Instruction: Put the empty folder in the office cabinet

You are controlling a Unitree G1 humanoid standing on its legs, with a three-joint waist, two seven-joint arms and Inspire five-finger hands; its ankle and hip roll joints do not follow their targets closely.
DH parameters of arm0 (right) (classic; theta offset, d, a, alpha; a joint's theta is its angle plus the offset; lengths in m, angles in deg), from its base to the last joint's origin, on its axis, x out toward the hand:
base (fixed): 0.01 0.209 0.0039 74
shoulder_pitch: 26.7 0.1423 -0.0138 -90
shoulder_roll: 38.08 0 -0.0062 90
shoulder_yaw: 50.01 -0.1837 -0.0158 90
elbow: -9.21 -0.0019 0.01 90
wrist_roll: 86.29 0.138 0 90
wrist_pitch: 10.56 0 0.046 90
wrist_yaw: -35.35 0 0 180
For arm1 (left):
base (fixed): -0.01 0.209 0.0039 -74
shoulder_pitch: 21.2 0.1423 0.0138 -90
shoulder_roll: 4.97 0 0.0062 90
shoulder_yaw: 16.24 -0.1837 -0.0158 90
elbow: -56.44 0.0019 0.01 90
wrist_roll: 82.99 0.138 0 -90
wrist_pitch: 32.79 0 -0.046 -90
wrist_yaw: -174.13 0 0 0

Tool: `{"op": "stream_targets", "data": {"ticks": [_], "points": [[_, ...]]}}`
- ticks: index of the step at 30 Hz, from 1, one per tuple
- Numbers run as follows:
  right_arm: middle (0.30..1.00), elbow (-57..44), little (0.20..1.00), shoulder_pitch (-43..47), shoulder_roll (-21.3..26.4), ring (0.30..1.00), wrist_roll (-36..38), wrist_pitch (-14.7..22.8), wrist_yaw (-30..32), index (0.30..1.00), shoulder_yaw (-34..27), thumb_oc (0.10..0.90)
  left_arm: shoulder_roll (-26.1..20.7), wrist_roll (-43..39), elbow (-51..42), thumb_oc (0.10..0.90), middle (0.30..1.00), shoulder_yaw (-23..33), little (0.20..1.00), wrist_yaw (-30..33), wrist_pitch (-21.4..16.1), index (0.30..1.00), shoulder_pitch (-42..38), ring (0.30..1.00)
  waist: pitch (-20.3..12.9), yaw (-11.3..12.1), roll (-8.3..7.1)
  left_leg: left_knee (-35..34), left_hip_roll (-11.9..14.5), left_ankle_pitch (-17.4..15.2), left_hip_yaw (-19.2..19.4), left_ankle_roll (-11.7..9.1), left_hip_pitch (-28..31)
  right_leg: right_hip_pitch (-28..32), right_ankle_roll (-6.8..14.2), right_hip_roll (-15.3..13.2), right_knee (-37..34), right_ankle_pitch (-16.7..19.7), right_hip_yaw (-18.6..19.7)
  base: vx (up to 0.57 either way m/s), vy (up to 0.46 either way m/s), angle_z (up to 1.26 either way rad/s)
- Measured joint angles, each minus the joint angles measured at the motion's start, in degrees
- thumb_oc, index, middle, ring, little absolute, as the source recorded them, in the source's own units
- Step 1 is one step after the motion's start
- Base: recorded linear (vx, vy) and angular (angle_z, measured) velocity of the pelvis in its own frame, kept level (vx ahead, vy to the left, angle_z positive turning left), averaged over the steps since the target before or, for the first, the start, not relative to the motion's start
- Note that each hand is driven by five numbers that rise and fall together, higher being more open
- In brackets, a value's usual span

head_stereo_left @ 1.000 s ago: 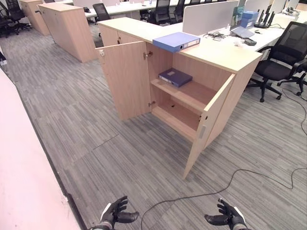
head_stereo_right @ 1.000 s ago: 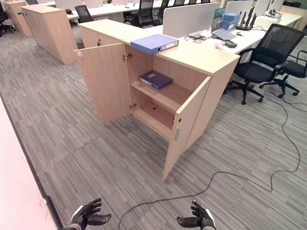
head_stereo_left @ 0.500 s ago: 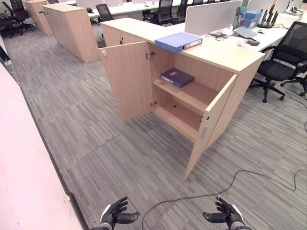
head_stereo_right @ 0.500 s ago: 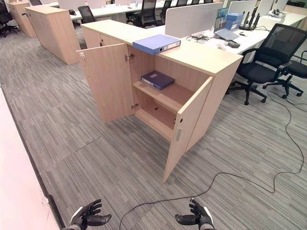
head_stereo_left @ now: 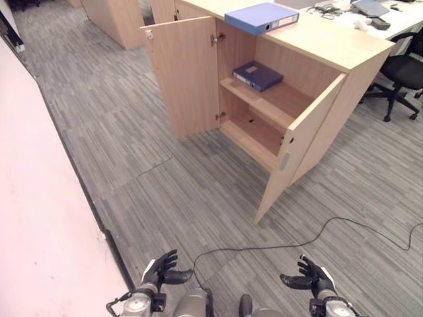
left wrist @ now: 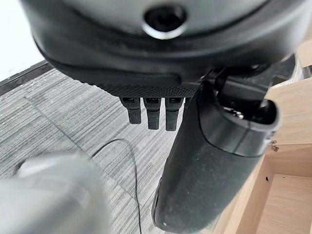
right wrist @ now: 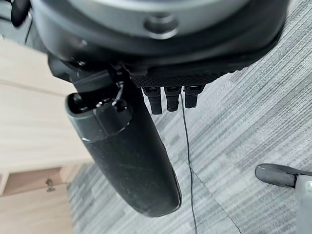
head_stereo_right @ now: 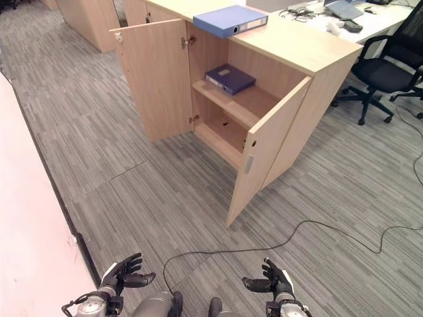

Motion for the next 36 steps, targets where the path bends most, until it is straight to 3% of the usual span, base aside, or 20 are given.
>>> {"op": "stream_targets", "data": {"ticks": [2, 4, 6, 7, 9, 11, 13, 14, 15, 16, 18, 20, 21, 26, 29, 30, 33, 34, 35, 36], "points": [[0.900, -0.02, 0.900, 0.17, 0.38, 0.900, 0.03, 0.00, 0.86, 0.900, -0.15, 0.800, 0.66, -0.68, 0.46, 0.800, 0.900, -0.09, 0.900, 0.12, 0.00, 0.900, -0.50, 0.900, 0.35, 0.22, 0.80, -9.06, 3.29, 1.55, -2.28, -0.92, -0.14, -0.04, -0.21, 0.64, -0.03, 0.15, 0.60, 0.22, 0.076, -0.05], [0.900, 0.18, 0.900, 0.25, 1.23, 0.900, 0.04, -0.94, 1.14, 0.900, 0.13, 0.800, 2.02, -0.74, 0.93, 0.800, 0.900, -0.09, 0.900, 0.43, 0.00, 0.900, -0.90, 0.900, 0.78, 0.96, 2.84, -21.26, 6.20, 3.56, -8.43, -3.03, 0.22, -0.70, -0.54, 2.29, 2.08, -0.17, 1.87, 0.35, 0.098, -0.10], [0.900, 0.64, 0.900, 1.01, 1.42, 0.900, 0.04, -1.02, 1.34, 0.900, 0.21, 0.800, 2.24, -0.78, 1.01, 0.800, 0.900, -0.18, 0.900, 0.43, 0.15, 0.900, -0.70, 0.900, 1.10, 4.03, 3.32, -24.85, 6.90, 3.52, -9.84, -2.98, 1.12, -1.00, -0.18, 2.74, 3.44, -1.08, 5.46, 0.33, 0.106, -0.74], [0.900, 1.20, 0.900, 1.29, 1.42, 0.900, 0.05, -0.98, 1.33, 0.900, 0.24, 0.800, 2.16, -0.85, 1.62, 0.800, 0.900, -0.09, 0.900, 0.51, 0.31, 0.900, -0.57, 0.900, 1.11, 4.74, 3.75, -24.25, 7.29, 3.42, -8.56, -2.81, 1.33, -0.03, -0.55, 2.82, 3.40, -1.01, 6.26, 0.32, 0.134, -0.75], [0.900, 2.33, 0.900, 1.10, 1.38, 0.900, 0.98, -1.01, 1.51, 0.900, 0.33, 0.800, 2.15, -0.88, 1.98, 0.800, 0.900, -0.05, 0.900, 1.05, 0.54, 0.900, -0.57, 0.900, 1.26, 4.80, 3.91, -22.25, 8.07, 3.44, -6.89, -2.85, 0.93, 2.51, 0.66, 2.37, 3.73, -3.17, 6.75, 0.40, 0.209, -0.32], [0.900, 2.51, 0.900, 0.76, 1.16, 0.900, 1.18, -1.03, 1.55, 0.900, 0.99, 0.800, 2.13, -0.90, 1.99, 0.800, 0.900, 0.34, 0.900, 1.21, 0.64, 0.900, -0.73, 0.900, 1.23, 5.14, 4.04, -21.46, 10.78, 3.33, -6.46, -2.82, 0.90, 2.89, 3.13, 1.62, 7.45, -7.16, 8.82, 0.34, 0.251, -0.48], [0.900, 0.95, 0.900, -3.46, 1.67, 0.900, 1.17, -0.86, 1.20, 0.900, 0.60, 0.800, 2.55, -0.89, 1.92, 0.800, 0.900, -0.15, 0.900, 1.15, 0.68, 0.900, 1.09, 0.900, -1.37, 5.56, 3.63, -15.40, 10.66, -1.67, -6.22, 0.63, 1.98, 4.01, 6.88, -2.22, 7.68, -10.64, 11.93, 0.37, 0.389, -0.81], [0.900, 1.22, 0.900, -5.13, 3.13, 0.900, 1.22, -0.64, 1.36, 0.900, 0.14, 0.800, 3.19, -0.91, 2.34, 0.800, 0.900, -0.24, 0.900, 1.26, 0.59, 0.900, 2.82, 0.900, -3.45, 4.70, 6.02, -17.18, 10.09, -0.98, -5.94, -0.59, 5.95, 5.19, 9.65, -4.44, 9.08, -13.20, 12.73, 0.36, 0.506, -0.76], [0.900, 2.19, 0.900, -5.53, 1.65, 0.900, 1.23, -1.35, 1.57, 0.900, 0.25, 0.800, 2.02, -0.91, 2.83, 0.800, 0.900, 0.19, 0.900, 1.67, 1.09, 0.900, 2.90, 0.900, -3.62, 4.88, 3.13, -14.64, 7.46, 0.80, -3.47, -1.12, 6.03, 4.28, 11.65, -7.43, 11.77, -14.67, 13.74, 0.41, 0.606, -0.49], [0.900, 1.59, 0.900, -6.27, 0.08, 0.900, 1.25, -1.21, 1.31, 0.900, 0.37, 0.800, 0.63, -0.91, 2.58, 0.800, 0.900, 0.27, 0.900, 1.64, 1.06, 0.900, 2.89, 0.900, -3.94, 4.91, 0.10, -12.75, 4.87, -0.46, -2.13, -1.07, 5.85, 4.65, 12.26, -9.97, 10.82, -13.89, 14.65, 0.33, 0.510, -0.20], [0.900, 2.48, 0.900, -6.34, -2.14, 0.900, 1.70, -1.27, 0.94, 0.900, 2.09, 0.800, -1.65, -0.96, 2.45, 0.800, 0.900, 1.33, 0.900, 1.81, 0.86, 0.900, 1.85, 0.900, -5.68, 5.13, -2.72, -6.17, 2.53, -5.63, -0.86, 0.38, 1.29, 3.69, 14.28, -13.34, 9.62, -10.11, 14.45, 0.27, 0.382, -0.02], [0.900, 2.51, 0.900, -5.81, -3.90, 0.900, 1.77, -1.25, 0.85, 0.900, 2.12, 0.800, -2.54, -0.90, 1.83, 0.800, 0.900, 0.95, 0.900, 2.27, 0.85, 0.900, -0.64, 0.900, -5.81, 5.95, -2.78, -0.50, 2.29, -9.41, -0.52, 1.84, -2.31, 4.14, 14.66, -14.10, 5.34, -5.02, 14.59, 0.25, 0.357, -0.09], [0.900, 3.97, 0.900, -3.79, -4.99, 0.900, 2.23, -1.12, 0.28, 0.900, 2.30, 0.800, -2.56, -0.90, 1.89, 0.800, 0.900, 0.99, 0.900, 2.59, 0.79, 0.900, -1.55, 0.900, -5.93, 6.44, -2.94, 0.49, 1.60, -9.81, 0.39, 3.06, -2.60, 3.79, 15.15, -14.82, 4.21, -1.47, 14.90, 0.22, 0.327, -0.13], [0.900, 3.96, 0.900, 3.01, -6.20, 0.900, 2.19, -0.97, -0.57, 0.900, 3.70, 0.800, -4.66, -0.88, -2.24, 0.800, 0.900, -0.26, 0.900, 2.38, 0.55, 0.900, -1.92, 0.900, -6.05, 6.75, -3.78, -1.28, -0.73, -12.10, 6.31, 7.00, -2.10, -2.26, 17.48, -18.28, 4.93, 11.98, 15.96, 0.12, 0.278, -0.40], [0.900, 4.03, 0.900, 4.25, -6.39, 0.900, 2.17, -1.10, -0.54, 0.900, 3.68, 0.800, -6.31, -0.92, -3.75, 0.800, 0.900, -0.97, 0.900, 2.32, 0.56, 0.900, -2.57, 0.900, -5.85, 6.51, -4.99, -0.35, -2.42, -13.25, 7.57, 9.42, -2.91, -3.82, 17.07, -20.03, 6.12, 14.84, 11.56, 0.04, 0.242, -0.12], [0.900, 4.33, 0.900, 5.06, -6.43, 0.900, 2.18, -1.07, -0.44, 0.900, 3.66, 0.800, -7.38, -0.91, -4.35, 0.800, 0.900, -1.23, 0.900, 2.17, 0.33, 0.900, -2.81, 0.900, -5.57, 6.61, -5.59, -0.29, -3.32, -13.68, 8.29, 10.08, -3.52, -5.03, 16.85, -21.23, 6.21, 17.11, 7.93, 0.05, 0.333, -0.16], [0.900, 4.45, 0.900, 6.29, -6.30, 0.900, 2.19, -1.12, -0.18, 0.900, 2.68, 0.800, -7.35, -0.93, -3.74, 0.800, 0.900, -1.03, 0.900, 2.52, -0.24, 0.900, -4.14, 0.900, -4.37, 6.30, -5.32, 0.55, -5.22, -14.88, 8.98, 12.81, -4.90, -5.62, 17.10, -22.77, 7.68, 19.34, 2.79, 0.11, 0.506, 0.06], [0.900, 4.46, 0.900, 6.26, -6.27, 0.900, 2.19, -1.18, -0.17, 0.900, 2.22, 0.800, -7.02, -0.90, -3.53, 0.800, 0.900, -1.09, 0.900, 2.42, -0.23, 0.900, -4.27, 0.900, -4.18, 6.58, -5.03, 0.67, -5.70, -15.27, 9.11, 13.41, -4.90, -6.03, 17.09, -22.96, 8.70, 19.31, 3.13, 0.12, 0.553, 0.14], [0.900, 4.40, 0.900, 5.73, -6.29, 0.900, 2.20, -1.20, -0.22, 0.900, 1.73, 0.800, -6.60, -0.88, -3.41, 0.800, 0.900, -1.20, 0.900, 2.37, -0.25, 0.900, -4.38, 0.900, -4.00, 6.67, -4.71, 0.04, -7.35, -16.34, 9.16, 14.58, -4.67, -7.96, 16.58, -22.88, 11.68, 19.75, 6.53, 0.07, 0.352, 0.17], [0.900, 4.23, 0.900, 6.01, -6.26, 0.900, 2.22, -1.16, -0.26, 0.900, 1.30, 0.800, -6.28, -0.84, -3.07, 0.800, 0.900, -1.24, 0.900, 2.20, -0.06, 0.900, -4.24, 0.900, -3.39, 6.02, -3.82, -1.63, -8.01, -15.89, 8.44, 15.74, -3.96, -11.10, 19.80, -21.51, 19.96, 16.54, 12.37, 0.10, 0.498, 0.43]]}}
